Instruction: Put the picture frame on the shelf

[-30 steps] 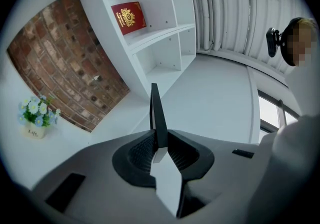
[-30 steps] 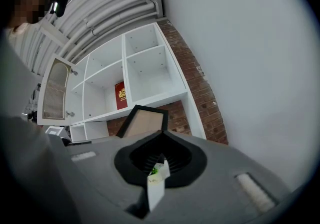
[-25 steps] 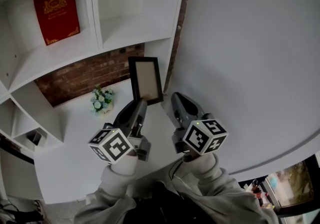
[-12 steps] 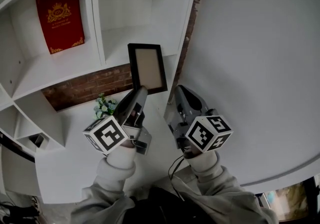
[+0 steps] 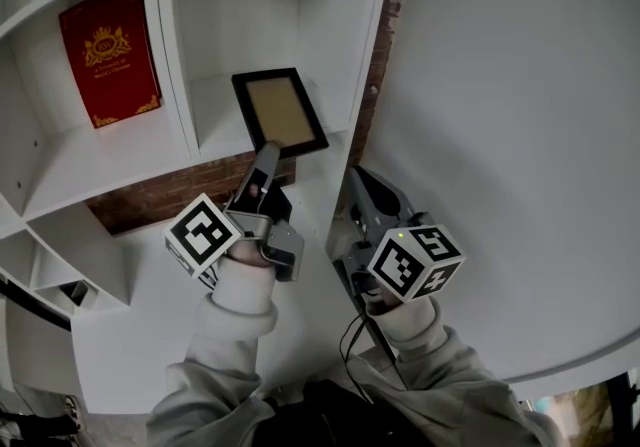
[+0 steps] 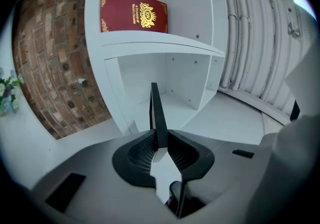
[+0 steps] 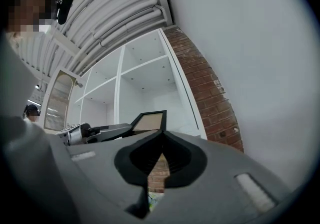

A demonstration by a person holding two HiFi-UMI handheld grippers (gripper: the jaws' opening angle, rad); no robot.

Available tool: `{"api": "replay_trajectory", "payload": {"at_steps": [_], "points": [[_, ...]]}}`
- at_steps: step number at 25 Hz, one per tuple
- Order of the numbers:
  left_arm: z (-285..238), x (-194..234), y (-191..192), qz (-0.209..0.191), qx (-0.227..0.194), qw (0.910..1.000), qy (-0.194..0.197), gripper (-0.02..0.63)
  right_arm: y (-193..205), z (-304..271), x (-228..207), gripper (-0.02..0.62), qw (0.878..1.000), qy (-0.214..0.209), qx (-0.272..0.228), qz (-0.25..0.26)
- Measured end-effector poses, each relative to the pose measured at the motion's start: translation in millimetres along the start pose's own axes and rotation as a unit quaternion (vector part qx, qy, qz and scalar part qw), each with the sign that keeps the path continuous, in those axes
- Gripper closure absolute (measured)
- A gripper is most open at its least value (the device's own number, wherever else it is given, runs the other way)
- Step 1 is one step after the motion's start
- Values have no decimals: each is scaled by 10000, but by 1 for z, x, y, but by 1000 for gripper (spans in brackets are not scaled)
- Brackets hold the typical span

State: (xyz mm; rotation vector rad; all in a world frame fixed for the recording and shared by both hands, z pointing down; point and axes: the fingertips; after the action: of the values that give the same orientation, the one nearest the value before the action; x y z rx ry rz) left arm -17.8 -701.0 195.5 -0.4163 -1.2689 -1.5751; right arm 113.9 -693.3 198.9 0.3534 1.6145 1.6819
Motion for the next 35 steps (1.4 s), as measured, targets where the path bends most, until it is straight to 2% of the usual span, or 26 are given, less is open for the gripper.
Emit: {"api": "replay_trajectory", "payload": {"at_steps": [6, 9, 11, 19, 24, 27, 30, 32, 35], "points": [[-21, 18, -10, 849, -234, 9959, -181, 534, -1, -13, -6, 595, 9999, -123, 73, -57], [-28, 30, -7, 1515, -225, 9878, -284, 534, 0, -17, -11, 595, 9998, -121, 127, -114], [-30, 32, -4, 1804, -218, 9826, -392, 534, 2, -18, -13, 595, 9997, -123, 173, -110], [-33, 37, -10, 1817, -415, 9806, -607, 532, 6, -16, -17, 595, 9996, -144, 219, -113], [-32, 36, -11, 1590, -503, 9838, -660, 530, 7, -15, -17, 595, 9996, -159, 200, -128], [-29, 29, -12, 1351, -523, 9884, -463, 444, 11, -10, -17, 595, 9997, -164, 159, -125], [-26, 26, -11, 1335, -515, 9890, -367, 419, 12, -5, -19, 595, 9997, -143, 139, -141], [-29, 23, -11, 1386, -488, 9886, -342, 381, 11, -8, -20, 595, 9996, -135, 172, -159], [-27, 17, -8, 1354, -462, 9894, -247, 380, 13, -7, -18, 595, 9996, -149, 188, -138]]}}
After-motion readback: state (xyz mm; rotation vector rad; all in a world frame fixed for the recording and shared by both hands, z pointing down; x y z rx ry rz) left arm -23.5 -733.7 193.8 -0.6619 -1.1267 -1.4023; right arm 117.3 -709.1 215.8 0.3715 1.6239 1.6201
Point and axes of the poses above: the fingertips, and each gripper's own axes: z backward along the fingers, x to its left, y out of its underside, and after that the axes turned 6 degrees about -z, right-handed
